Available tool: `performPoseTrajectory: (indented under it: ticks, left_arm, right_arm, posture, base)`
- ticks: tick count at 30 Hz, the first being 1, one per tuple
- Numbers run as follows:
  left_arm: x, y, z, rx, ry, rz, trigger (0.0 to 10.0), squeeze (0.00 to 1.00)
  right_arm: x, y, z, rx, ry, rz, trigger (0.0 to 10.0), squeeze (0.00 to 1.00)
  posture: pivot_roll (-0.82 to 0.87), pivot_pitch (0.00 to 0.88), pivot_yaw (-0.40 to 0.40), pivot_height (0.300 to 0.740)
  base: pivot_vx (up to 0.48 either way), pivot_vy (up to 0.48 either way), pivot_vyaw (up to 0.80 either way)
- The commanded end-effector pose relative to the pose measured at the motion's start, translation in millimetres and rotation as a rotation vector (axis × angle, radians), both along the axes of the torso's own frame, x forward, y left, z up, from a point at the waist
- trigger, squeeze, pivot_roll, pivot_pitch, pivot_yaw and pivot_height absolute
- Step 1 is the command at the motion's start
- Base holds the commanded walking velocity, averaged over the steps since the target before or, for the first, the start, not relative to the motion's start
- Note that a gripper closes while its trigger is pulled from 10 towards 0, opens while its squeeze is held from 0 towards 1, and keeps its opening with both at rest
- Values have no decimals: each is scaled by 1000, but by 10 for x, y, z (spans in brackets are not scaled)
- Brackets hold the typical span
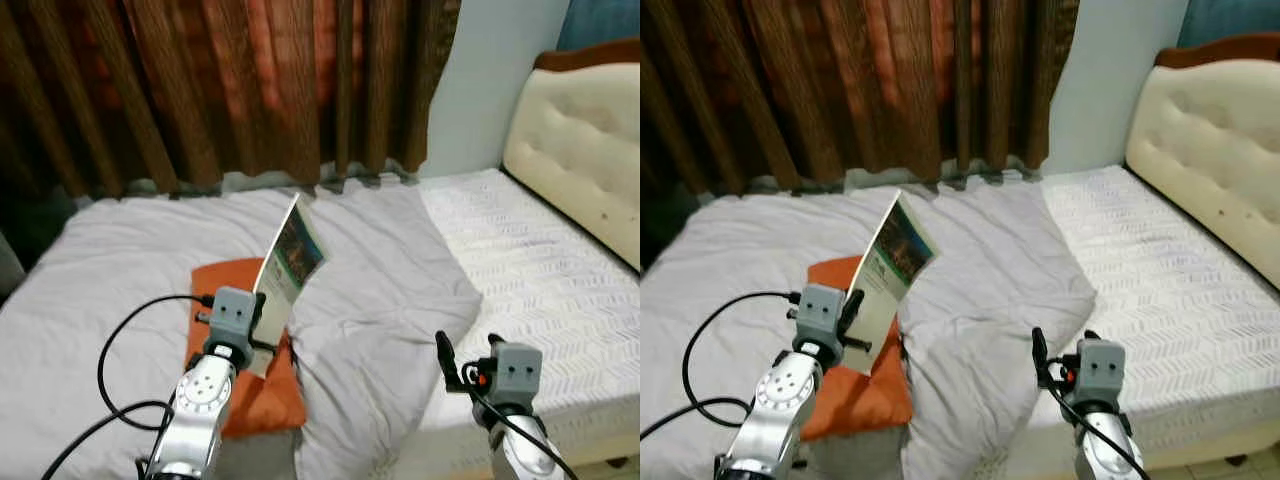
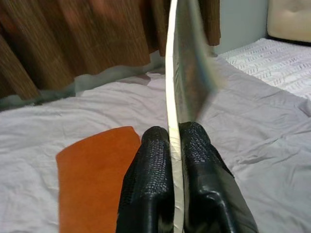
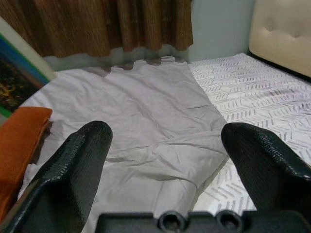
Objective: Clean up the room
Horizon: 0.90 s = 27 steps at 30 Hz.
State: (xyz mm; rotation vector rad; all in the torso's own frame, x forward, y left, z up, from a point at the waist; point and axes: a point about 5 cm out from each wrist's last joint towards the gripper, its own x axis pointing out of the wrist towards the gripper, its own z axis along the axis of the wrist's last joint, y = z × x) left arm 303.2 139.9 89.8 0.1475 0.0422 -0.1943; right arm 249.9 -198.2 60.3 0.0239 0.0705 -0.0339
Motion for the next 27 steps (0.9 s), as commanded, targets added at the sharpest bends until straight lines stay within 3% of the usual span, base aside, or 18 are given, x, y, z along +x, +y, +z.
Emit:
performPoseTrajectory:
  ticks: [1, 6, 18, 27]
  left_arm:
    - [41, 87, 62, 2, -33, 32, 10000, 0]
    - [-103, 14, -41, -45, -21, 68, 10000, 0]
    - [-25, 100, -11, -24, -34, 136, 10000, 0]
    - [-8, 21, 19, 2, -50, 113, 10000, 0]
  right_arm:
    - [38, 73, 8, 8, -3, 27, 10000, 0]
    - [63, 30, 15, -32, 23, 107, 10000, 0]
    - [163, 63, -8, -36, 40, 167, 10000, 0]
    - [164, 94, -35, -28, 43, 178, 10000, 0]
  posture:
    - [-48, 0, 31, 740]
    - [-37, 0, -31, 740]
    - [-25, 0, -53, 740]
    - [-32, 0, -41, 740]
  base:
    - [281, -386, 0]
    - [279, -387, 0]
    - [277, -389, 0]
    - [276, -389, 0]
